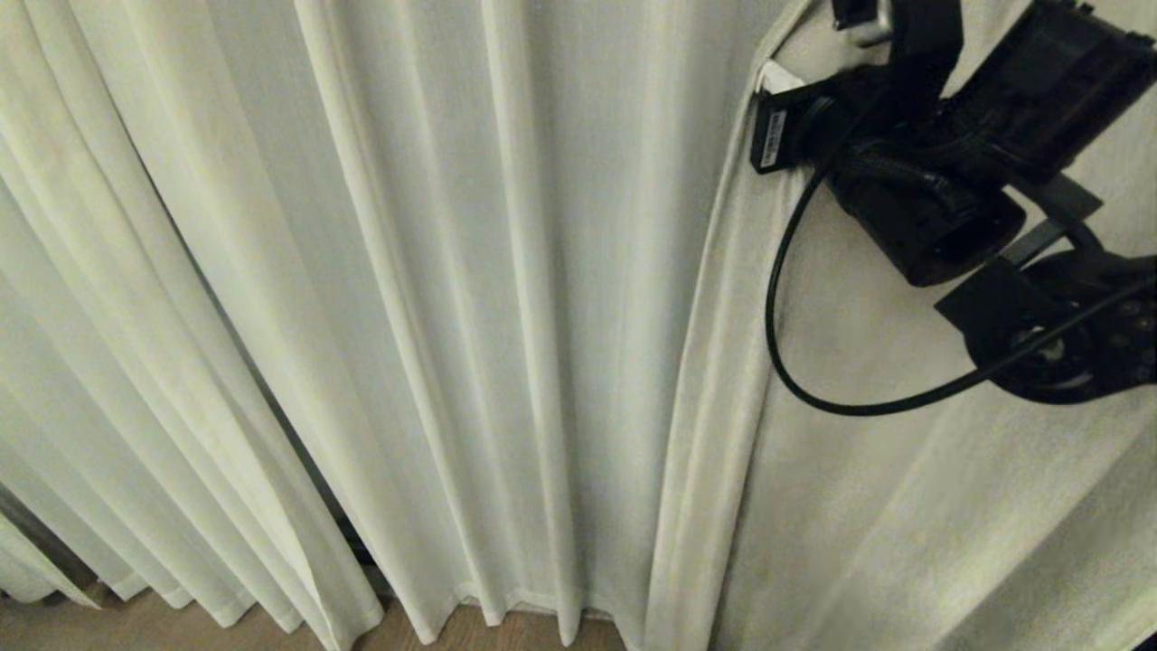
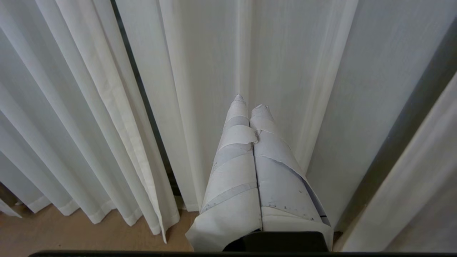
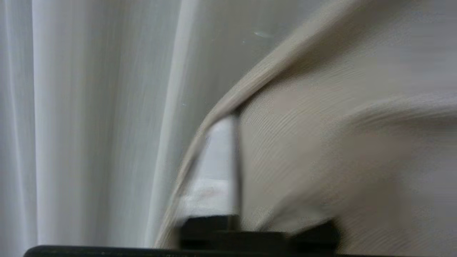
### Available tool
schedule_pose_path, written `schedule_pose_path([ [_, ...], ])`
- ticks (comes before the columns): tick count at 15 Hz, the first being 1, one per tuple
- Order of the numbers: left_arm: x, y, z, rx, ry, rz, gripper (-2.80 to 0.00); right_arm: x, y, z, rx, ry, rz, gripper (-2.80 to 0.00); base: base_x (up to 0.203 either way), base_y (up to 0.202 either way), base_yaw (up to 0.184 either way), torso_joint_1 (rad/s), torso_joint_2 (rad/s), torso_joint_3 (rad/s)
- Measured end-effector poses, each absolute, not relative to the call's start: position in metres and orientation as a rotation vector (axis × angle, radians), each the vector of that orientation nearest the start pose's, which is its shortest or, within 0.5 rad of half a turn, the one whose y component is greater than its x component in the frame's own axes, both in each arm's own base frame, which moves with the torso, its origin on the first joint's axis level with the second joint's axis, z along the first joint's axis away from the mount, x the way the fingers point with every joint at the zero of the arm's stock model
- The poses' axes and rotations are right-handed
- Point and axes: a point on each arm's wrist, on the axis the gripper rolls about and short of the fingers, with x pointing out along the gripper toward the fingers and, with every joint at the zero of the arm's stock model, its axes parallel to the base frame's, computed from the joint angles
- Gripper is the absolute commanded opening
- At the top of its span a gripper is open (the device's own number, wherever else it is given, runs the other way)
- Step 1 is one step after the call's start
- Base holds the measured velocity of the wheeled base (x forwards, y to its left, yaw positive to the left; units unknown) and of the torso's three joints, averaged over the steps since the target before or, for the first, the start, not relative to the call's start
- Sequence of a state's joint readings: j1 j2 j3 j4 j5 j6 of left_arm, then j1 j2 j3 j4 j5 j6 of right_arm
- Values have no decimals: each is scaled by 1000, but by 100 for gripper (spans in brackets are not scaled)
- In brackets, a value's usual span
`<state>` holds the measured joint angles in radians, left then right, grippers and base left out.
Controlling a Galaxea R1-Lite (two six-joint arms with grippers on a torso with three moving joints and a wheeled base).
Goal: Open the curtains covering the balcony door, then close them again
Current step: Close the outer curtains on both sides
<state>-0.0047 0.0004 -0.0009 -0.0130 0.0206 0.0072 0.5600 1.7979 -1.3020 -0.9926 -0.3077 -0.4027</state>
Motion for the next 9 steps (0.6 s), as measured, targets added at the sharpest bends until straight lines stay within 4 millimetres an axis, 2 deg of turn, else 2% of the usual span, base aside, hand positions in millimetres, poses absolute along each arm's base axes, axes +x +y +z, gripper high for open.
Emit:
schedule_pose_path([
  [6,-23,1,77,8,-13,16,-280,283,167,326,-184,-492,145,0,0,0,0,0,0,0],
  [9,-23,1,77,8,-12,16,-280,276,157,320,-199,-467,134,0,0,0,0,0,0,0],
])
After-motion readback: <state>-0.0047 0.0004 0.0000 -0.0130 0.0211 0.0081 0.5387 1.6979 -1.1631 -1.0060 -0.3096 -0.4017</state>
